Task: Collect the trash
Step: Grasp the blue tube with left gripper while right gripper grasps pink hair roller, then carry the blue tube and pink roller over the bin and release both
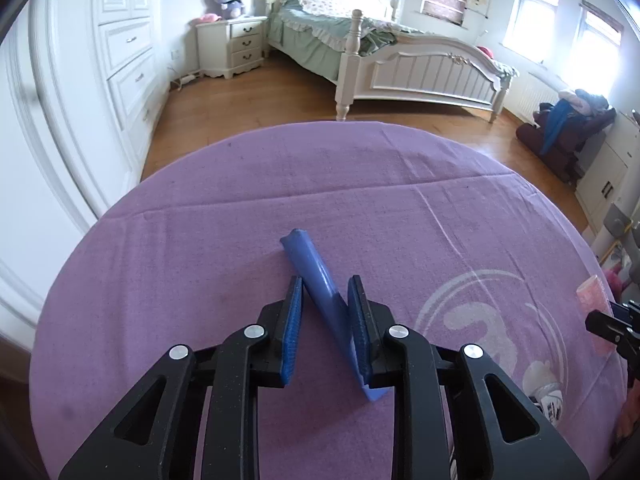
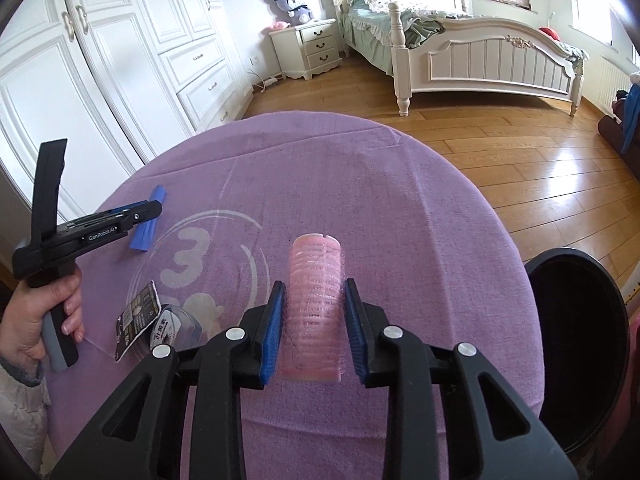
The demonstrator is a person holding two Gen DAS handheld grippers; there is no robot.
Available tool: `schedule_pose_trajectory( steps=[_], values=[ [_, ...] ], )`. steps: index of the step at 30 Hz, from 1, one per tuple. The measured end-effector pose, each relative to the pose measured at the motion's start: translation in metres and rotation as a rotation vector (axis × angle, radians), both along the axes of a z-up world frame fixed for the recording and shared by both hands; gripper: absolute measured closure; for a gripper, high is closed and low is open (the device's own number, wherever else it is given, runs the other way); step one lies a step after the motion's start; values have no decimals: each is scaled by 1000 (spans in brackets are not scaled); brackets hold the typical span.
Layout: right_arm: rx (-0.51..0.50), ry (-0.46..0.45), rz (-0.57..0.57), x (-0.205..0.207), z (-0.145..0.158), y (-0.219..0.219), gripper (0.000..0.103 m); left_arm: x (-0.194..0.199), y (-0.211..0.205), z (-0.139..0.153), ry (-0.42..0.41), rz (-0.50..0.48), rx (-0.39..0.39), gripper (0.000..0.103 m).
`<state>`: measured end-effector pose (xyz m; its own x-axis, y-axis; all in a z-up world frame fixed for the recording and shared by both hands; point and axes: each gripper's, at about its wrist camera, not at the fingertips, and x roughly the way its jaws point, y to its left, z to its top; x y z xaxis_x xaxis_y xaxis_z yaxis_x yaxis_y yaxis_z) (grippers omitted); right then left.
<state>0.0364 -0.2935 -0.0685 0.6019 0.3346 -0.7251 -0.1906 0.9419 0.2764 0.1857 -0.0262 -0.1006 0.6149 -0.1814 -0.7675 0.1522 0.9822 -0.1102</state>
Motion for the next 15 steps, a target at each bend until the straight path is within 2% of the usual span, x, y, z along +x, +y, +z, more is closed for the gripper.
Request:
schedule_pose_trajectory(
  steps=[1, 2, 9, 15],
  values=[
    [14, -2, 0, -1, 0, -2, 74, -2, 4, 0, 3, -5, -34, 91],
    [30, -8, 2, -3, 1, -3, 74, -4, 7, 0, 1, -7, -52, 92],
    [107, -55, 7, -9, 9, -13, 74, -23, 2, 20, -64, -49, -83, 93],
    [166, -106, -28, -15, 20, -33, 74, -38, -38, 55, -134, -126, -100, 93]
  ],
)
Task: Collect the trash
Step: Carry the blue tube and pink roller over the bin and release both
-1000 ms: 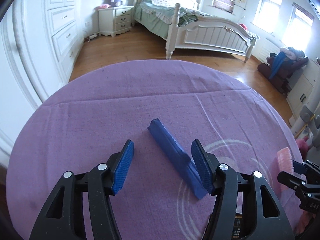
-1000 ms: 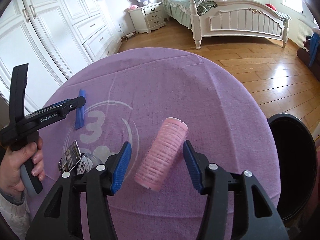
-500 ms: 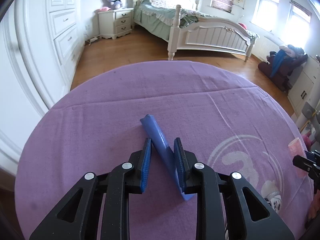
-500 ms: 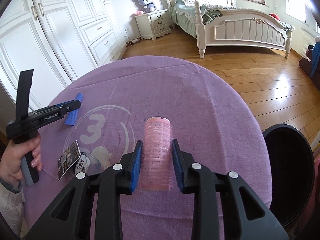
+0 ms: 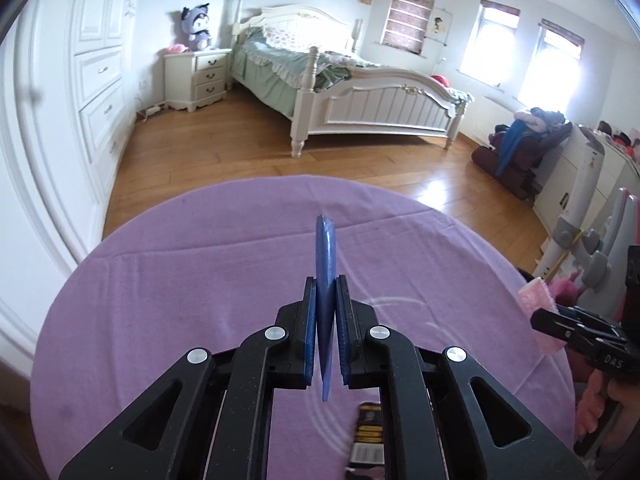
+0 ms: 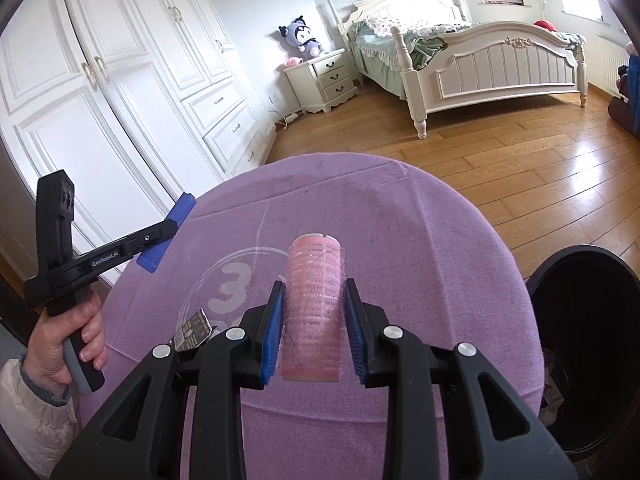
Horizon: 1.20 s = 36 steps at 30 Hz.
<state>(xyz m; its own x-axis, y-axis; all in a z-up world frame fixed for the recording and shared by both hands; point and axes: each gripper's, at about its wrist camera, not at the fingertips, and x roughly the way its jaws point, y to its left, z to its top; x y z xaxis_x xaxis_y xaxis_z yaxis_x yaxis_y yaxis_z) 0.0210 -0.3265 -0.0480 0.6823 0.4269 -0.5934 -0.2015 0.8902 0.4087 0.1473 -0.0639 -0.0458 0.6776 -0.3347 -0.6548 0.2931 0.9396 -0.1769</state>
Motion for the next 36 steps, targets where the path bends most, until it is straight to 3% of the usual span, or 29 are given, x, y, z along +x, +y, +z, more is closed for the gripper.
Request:
schedule_pose_trajectory(
  steps=[6, 13, 25, 36],
  values=[
    [44, -39, -92, -9, 7, -40, 74, -15, -66, 27, -50, -144, -41, 93],
    [86, -56, -231, -20, 3, -97, 74, -29, -150, 30, -55, -301, -74, 93],
    [116, -29, -382, -37, -18, -165, 74, -32, -261, 6, 8, -472, -93, 92],
    [147, 16, -438, -53, -47, -198, 74, -38, -312, -14, 66, -551, -87, 92]
  ],
)
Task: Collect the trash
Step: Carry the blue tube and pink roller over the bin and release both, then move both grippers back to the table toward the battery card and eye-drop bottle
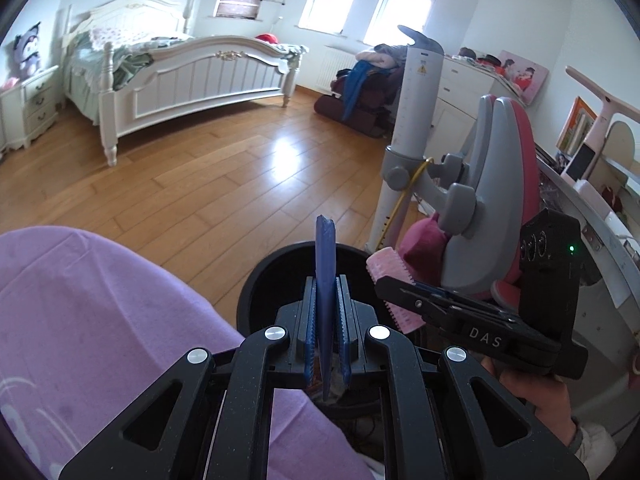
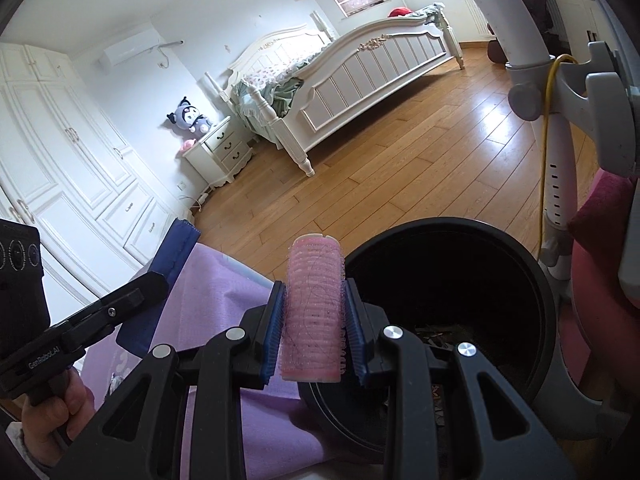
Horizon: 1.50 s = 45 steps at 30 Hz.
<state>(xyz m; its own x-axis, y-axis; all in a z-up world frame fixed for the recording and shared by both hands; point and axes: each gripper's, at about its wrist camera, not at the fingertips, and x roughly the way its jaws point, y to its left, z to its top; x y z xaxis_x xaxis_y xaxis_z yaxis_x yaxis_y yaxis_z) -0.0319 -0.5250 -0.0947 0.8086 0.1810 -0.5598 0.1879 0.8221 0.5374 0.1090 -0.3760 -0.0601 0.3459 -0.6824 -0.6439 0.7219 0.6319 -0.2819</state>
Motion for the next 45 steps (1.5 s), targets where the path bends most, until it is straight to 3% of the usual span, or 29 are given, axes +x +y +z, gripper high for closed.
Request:
schedule_pose_trajectory(
  steps=[12, 14, 16, 20, 25, 33, 41, 45],
  values=[
    [37, 16, -36, -8, -12, -20, 71, -1, -31, -10, 23, -27, 26, 92],
    [53, 21, -43, -9, -13, -23, 70, -1, -33, -11, 19, -20, 33, 84],
    [52, 21, -43, -10, -12, -24, 66, -4, -33, -8, -4, -3, 26, 44],
    [41, 13, -45, -14, -7, -22, 54, -7, -27, -2, -37, 20, 16, 31],
    [35, 17, -26, -15, -2, -11, 53, -11, -9, 6, -36, 41, 10, 29],
    [-1, 6, 72, -6, 15, 33, 50, -23, 64, 22, -73, 129, 39, 21],
    [-44, -12, 212, 4, 32, 97, 44, -27, 192, 22, -50, 300, 88, 13],
    [-64, -13, 289, 9, 38, 128, 44, -32, 246, 7, -19, 343, 159, 9]
  ],
)
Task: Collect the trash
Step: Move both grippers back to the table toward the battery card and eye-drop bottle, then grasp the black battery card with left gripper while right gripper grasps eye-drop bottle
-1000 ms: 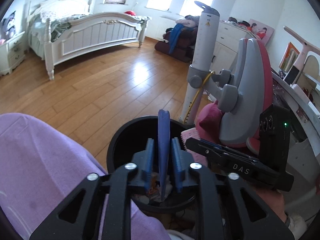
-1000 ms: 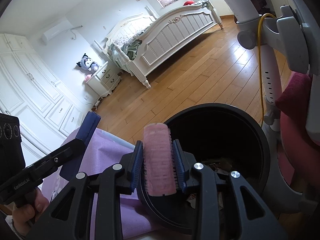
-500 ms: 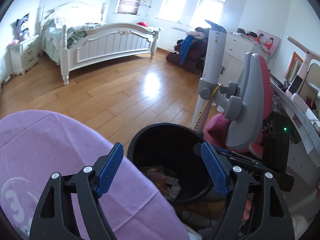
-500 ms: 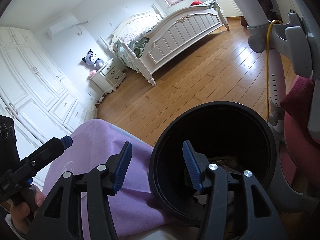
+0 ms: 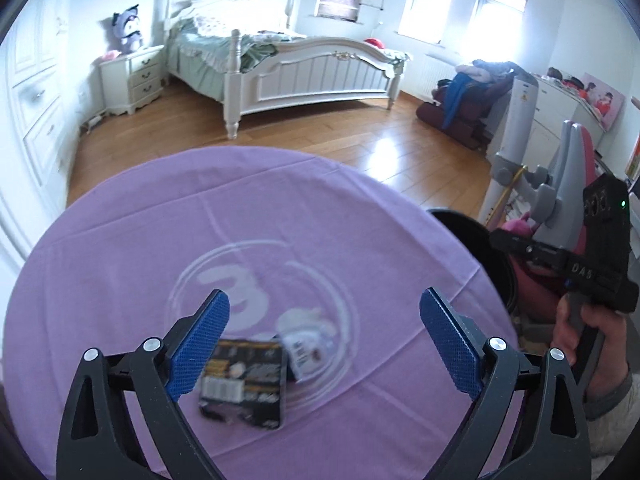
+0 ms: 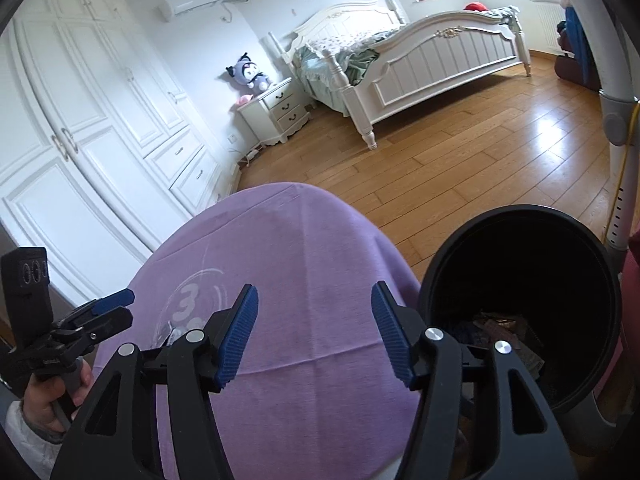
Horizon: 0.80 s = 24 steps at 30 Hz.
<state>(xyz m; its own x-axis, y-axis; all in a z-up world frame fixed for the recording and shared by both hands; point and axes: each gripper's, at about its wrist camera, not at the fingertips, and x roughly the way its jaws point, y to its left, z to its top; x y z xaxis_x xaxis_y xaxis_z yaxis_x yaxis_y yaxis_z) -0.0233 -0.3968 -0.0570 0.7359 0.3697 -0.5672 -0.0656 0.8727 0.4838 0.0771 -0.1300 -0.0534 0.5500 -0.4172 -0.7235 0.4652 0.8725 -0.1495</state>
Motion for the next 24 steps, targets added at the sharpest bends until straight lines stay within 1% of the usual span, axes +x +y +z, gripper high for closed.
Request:
schedule_pose_trajectory(
  steps=[3, 5, 9, 12, 14, 16, 17, 18, 19, 20, 22, 24],
  values=[
    [-21, 1, 55, 1, 3, 22, 44, -3, 31, -18, 57, 11, 34, 8],
    [-33, 6, 85, 2, 4, 35, 44, -3, 44, -30, 92, 1, 46, 8],
    [-65, 22, 140, 3, 5, 59, 44, 0, 57, -45, 102, -10, 74, 8],
    [-96, 32, 176, 0, 5, 77, 44, 7, 57, -53, 117, -30, 60, 10],
    [-116, 39, 204, -2, 5, 87, 44, 9, 55, -54, 94, -32, 67, 12],
    [-138, 47, 231, 0, 4, 97, 44, 13, 51, -54, 70, -27, 82, 23],
    [-149, 51, 245, 1, 4, 102, 44, 15, 51, -53, 60, -23, 87, 26],
    [-159, 54, 258, 2, 4, 107, 44, 17, 54, -52, 53, -18, 87, 32],
    [-169, 56, 272, 3, 4, 111, 44, 19, 57, -52, 45, -11, 91, 41],
    [-180, 59, 289, 5, 4, 117, 44, 19, 60, -52, 39, -9, 94, 42],
    [-210, 64, 326, 9, 2, 132, 44, 21, 66, -51, 48, -14, 61, 42],
    [-251, 66, 371, 13, 1, 147, 44, 21, 69, -50, 47, -11, 63, 42]
  ],
)
